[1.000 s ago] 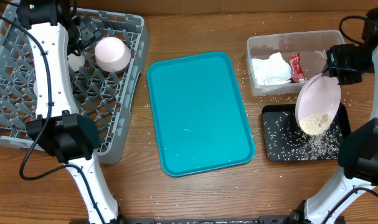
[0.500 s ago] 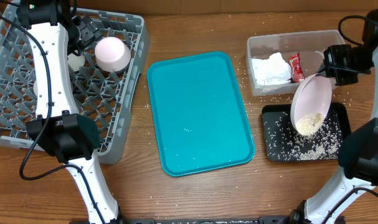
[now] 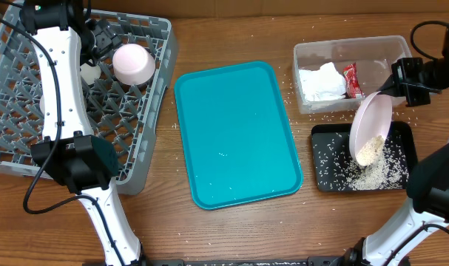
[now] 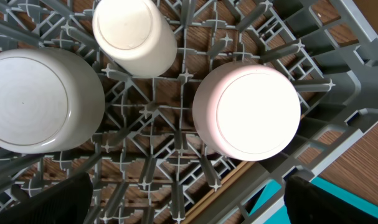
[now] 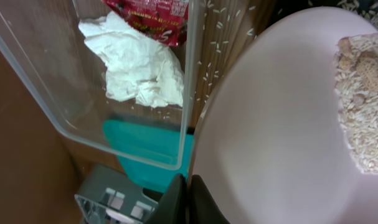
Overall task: Sort waste into correct bins and load items into the dishwasher
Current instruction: 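Tilt the plate to pour the rice onto the black tray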
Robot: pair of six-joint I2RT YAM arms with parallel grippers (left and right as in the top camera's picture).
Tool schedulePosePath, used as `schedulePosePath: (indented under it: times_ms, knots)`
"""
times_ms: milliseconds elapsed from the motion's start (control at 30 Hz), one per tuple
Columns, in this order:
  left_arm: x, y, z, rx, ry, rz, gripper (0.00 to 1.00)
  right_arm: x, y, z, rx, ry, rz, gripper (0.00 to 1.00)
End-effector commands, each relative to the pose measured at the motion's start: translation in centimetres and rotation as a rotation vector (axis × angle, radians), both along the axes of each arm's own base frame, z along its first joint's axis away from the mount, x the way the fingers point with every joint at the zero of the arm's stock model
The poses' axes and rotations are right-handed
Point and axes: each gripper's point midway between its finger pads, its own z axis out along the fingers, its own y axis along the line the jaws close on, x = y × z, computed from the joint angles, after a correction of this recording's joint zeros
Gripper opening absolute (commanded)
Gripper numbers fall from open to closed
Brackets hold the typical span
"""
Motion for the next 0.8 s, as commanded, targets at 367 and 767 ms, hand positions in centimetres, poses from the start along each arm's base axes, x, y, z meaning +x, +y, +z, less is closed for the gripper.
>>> schedulePosePath:
  times_ms: [367, 767]
  knots:
    - [-0.1, 0.4, 1.9, 0.012, -0.047, 0.028, 1.00, -0.4, 0.5, 2.4, 0.106, -0.113, 0.061, 0.03]
    - [-0.1, 0.4, 1.9, 0.012, -0.047, 0.028, 1.00, -0.8, 1.1, 2.9, 0.172, -0.128, 0.080, 0.03]
